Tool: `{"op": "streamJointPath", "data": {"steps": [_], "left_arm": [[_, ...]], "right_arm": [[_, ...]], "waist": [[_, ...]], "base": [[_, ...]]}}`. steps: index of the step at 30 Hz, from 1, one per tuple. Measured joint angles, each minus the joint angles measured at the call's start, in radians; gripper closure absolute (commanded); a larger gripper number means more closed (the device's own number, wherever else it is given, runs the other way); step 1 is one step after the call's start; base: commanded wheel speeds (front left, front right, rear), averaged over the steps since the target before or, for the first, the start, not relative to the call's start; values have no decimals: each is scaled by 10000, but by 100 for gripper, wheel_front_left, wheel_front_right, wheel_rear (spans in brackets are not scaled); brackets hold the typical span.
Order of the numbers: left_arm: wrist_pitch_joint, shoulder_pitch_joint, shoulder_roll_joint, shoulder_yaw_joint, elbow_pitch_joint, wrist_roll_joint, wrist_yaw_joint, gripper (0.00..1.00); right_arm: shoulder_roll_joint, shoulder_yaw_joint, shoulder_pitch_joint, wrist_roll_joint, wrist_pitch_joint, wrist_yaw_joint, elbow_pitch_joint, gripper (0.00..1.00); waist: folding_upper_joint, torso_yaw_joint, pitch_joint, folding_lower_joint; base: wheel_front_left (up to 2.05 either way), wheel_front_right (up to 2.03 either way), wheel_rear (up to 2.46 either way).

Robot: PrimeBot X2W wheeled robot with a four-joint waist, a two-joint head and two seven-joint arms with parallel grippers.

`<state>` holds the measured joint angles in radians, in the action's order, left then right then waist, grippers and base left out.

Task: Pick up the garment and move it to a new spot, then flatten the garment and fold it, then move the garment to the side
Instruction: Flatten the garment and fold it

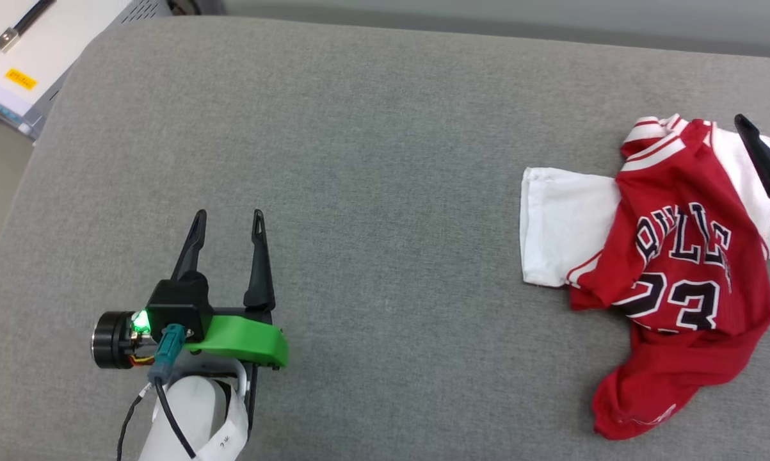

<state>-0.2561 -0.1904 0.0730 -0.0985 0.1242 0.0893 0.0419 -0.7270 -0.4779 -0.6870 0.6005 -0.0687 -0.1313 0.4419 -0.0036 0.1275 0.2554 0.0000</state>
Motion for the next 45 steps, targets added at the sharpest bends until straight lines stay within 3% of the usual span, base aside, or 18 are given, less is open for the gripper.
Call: {"op": "streamJointPath", "data": {"steps": [7, 12, 18, 22, 31, 39, 45], "left_arm": [[0, -540, 397, -56, 73, -67, -623, 0], [31, -1638, 717, -380, 593, -17, -1220, 0], [932, -3565, 1053, -1300, 1206, 303, -1626, 0], [1969, -4951, 1256, -2314, 1705, 1152, -1687, 0], [4364, -8200, 1896, -5670, 2276, 4180, -1697, 0], [7726, -9855, 2105, -8195, 3356, 6945, -1697, 0], [9599, -10695, 2305, -9956, 3902, 7858, -1697, 0]], "right_arm": [[1448, 2232, 1850, -1444, 1603, -2, -1241, 0], [2696, 3643, 3405, -2629, 2136, -2, -2579, 0], [4059, 4688, 4917, -3455, 2405, 0, -4080, 0], [4531, 4916, 5577, -3753, 2401, 0, -4683, 0], [5102, 4869, 6055, -4324, 2754, 0, -5030, 0], [5386, 4458, 5865, -4573, 3035, 0, -4964, 0], [5534, 4265, 5426, -4663, 3126, 0, -4943, 0]], "waist": [[0, -666, -487, 0], [0, -1093, -687, 0], [0, -1590, -747, 0], [0, -1828, -642, 0], [0, -2341, -44, 0], [0, -2911, 639, 0], [0, -3323, 1255, 0]], "base": [[0, 0, 0], [0, 0, 0], [0, 0, 0], [0, 0, 0], [0, 0, 0], [0, 0, 0], [0, 0, 0]]}}
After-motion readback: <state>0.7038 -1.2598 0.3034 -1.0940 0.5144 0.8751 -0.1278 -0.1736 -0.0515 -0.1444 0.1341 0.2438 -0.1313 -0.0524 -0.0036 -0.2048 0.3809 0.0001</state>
